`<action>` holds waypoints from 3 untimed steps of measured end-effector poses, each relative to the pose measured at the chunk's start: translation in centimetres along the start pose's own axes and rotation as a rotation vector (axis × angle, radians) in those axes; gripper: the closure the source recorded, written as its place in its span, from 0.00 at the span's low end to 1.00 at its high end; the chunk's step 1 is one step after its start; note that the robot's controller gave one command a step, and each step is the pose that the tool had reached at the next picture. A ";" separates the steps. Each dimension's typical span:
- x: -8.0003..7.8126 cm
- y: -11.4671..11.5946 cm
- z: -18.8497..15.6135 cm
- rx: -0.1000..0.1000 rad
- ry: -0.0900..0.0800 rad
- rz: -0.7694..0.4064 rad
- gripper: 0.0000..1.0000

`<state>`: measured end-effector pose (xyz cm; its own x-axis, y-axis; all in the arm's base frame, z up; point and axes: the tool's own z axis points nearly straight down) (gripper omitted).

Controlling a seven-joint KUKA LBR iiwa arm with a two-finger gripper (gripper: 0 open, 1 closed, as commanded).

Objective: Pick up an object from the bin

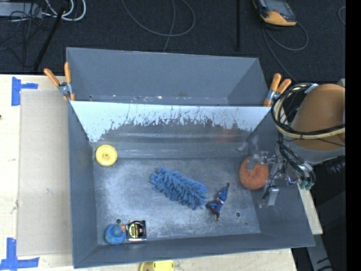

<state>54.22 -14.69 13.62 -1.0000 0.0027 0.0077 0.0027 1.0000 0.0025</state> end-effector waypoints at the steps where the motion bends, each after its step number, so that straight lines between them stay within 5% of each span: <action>1: -0.2 0.1 -0.5 0.002 -0.007 -0.006 1.00; 2: -0.2 0.1 -0.5 0.002 -0.007 -0.007 0.00; 3: -0.2 0.1 -0.5 0.002 -0.007 -0.008 0.00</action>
Offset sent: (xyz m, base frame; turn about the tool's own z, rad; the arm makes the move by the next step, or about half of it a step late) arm 0.0000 0.0000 0.0000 0.0000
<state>54.43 -14.56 14.07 -1.0000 -0.0057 0.0006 -0.0057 1.0000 0.0005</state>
